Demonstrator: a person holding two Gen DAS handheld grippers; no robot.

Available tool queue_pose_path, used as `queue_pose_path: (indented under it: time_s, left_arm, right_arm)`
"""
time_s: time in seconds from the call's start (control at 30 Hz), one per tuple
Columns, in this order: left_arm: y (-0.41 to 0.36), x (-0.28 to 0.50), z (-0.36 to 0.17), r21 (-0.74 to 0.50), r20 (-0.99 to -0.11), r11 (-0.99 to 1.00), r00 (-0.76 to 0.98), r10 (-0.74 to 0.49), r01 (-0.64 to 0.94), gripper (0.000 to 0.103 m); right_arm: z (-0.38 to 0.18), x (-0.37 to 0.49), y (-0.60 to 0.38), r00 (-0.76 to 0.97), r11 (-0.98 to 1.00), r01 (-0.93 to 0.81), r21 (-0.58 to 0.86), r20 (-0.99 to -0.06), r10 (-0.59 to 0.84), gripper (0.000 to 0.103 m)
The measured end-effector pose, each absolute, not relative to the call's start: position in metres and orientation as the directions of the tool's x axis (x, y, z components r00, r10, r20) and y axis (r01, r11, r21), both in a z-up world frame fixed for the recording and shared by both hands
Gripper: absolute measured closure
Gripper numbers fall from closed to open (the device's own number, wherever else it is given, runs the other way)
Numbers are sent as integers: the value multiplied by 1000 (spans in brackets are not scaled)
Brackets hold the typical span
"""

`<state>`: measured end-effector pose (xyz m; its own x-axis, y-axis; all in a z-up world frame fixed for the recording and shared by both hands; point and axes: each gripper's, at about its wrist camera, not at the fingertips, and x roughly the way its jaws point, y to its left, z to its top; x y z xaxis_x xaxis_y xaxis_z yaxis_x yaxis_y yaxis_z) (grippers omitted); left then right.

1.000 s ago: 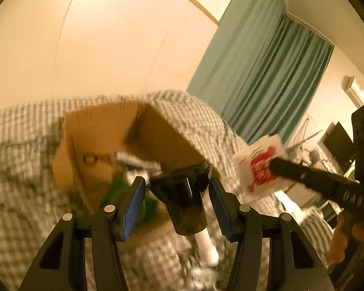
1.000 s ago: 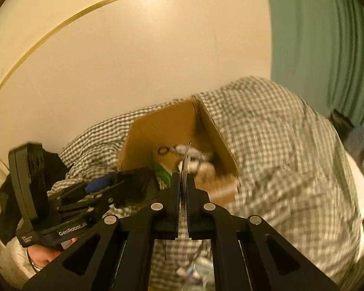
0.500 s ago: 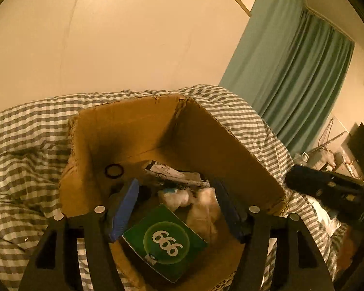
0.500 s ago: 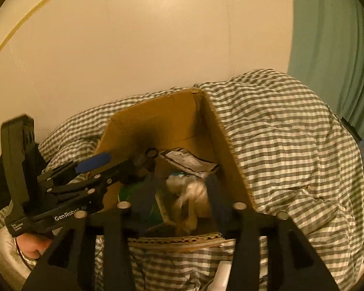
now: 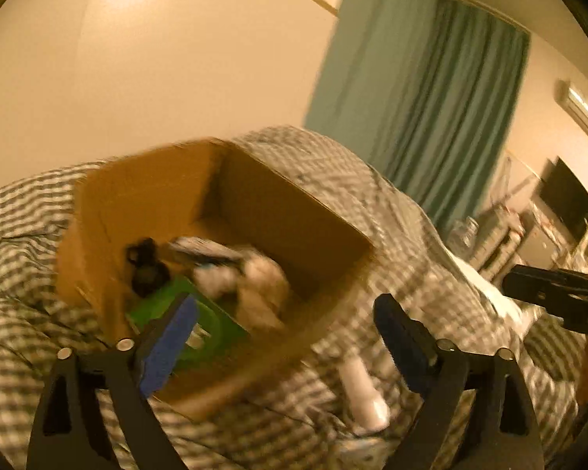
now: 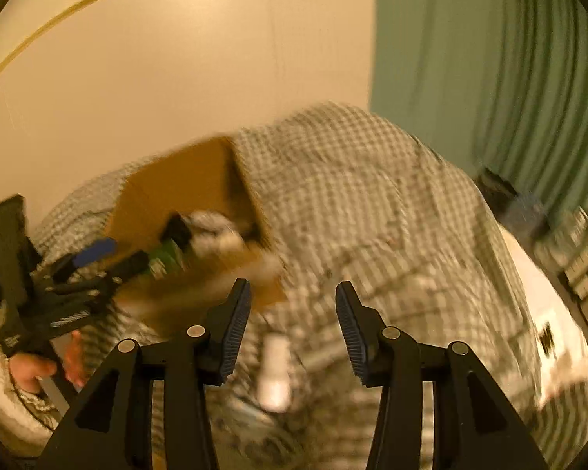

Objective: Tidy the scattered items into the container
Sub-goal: 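Carry both items over the cardboard box and open both tools to drop them, then grasp the white bottle with the left tool while the right tool moves toward the white tube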

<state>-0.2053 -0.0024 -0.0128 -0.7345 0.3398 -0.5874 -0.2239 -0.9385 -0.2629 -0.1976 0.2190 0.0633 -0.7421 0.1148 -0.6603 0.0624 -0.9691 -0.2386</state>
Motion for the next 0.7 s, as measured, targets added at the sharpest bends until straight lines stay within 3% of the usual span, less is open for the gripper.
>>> queue_pose_path:
  time_s: [0.2, 0.4, 0.53, 0.7]
  left_arm:
    - [61, -183, -48, -229, -653, -923, -655, 380, -308, 1]
    - [98, -187, -96, -187, -742, -918, -563, 365, -349, 1]
    - [110, -204, -125, -154, -776, -921, -533, 337, -357, 1]
    - [114, -226, -156, -207, -820, -916, -451, 354, -342, 6]
  right_arm:
    - [51, -201, 263, -681, -984, -47, -171, -715, 157, 58]
    - [41, -237, 275, -623, -970, -54, -236, -751, 217, 58]
    - [11, -275, 297, -520, -982, -54, -180, -835, 181, 67]
    - [-31, -309, 323, -411, -982, -82, -172, -891, 190, 67]
